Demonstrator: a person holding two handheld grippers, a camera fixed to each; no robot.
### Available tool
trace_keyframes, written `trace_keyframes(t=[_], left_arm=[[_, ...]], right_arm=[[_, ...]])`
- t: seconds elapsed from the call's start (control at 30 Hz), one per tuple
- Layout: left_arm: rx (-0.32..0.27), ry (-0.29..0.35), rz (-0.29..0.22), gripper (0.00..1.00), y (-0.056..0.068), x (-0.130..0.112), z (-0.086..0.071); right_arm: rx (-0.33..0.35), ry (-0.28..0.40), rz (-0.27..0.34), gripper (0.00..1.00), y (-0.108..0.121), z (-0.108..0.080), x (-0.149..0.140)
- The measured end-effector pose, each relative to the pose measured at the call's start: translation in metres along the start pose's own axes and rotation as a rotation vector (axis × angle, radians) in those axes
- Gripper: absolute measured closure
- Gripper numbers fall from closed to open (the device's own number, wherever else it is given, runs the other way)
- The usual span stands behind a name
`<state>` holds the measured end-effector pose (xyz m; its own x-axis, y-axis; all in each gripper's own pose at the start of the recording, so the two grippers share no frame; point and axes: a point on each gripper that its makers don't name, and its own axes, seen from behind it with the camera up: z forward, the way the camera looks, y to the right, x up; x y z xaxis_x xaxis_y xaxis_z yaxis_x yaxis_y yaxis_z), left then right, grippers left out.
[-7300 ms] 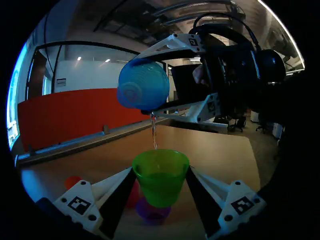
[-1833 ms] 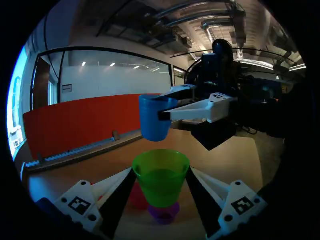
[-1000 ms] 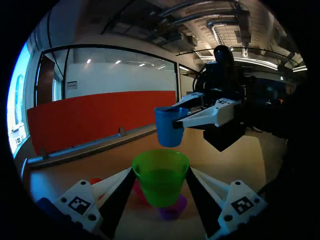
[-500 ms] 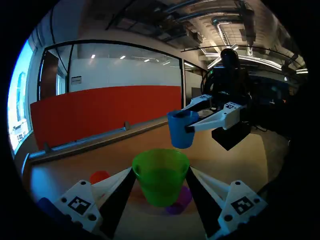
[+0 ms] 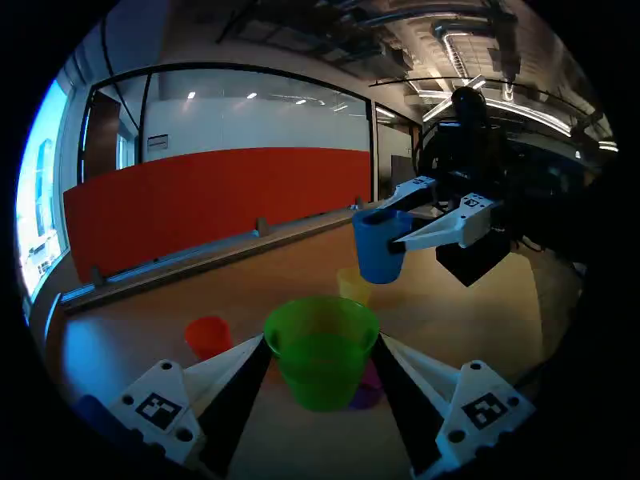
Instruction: Pour water
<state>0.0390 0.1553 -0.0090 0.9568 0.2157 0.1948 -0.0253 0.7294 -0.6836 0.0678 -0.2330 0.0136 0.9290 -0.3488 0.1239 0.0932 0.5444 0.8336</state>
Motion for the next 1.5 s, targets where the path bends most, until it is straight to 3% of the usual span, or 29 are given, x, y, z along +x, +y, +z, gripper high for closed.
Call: trace_keyframes(t=[0.4,1.5], left_arm=[[0.005,-0.071,-0.009,0.15,-0.008,-0.026,0.007],[0.006,-0.256,-0.017,0.14,-0.02,-0.09,0.023]], right_arm=[[0.009,-0.049,-0.019,0.09,-0.002,0.008,-0.029],[0.056,-0.197,0.025,0.08,-0.009,0.032,-0.11]])
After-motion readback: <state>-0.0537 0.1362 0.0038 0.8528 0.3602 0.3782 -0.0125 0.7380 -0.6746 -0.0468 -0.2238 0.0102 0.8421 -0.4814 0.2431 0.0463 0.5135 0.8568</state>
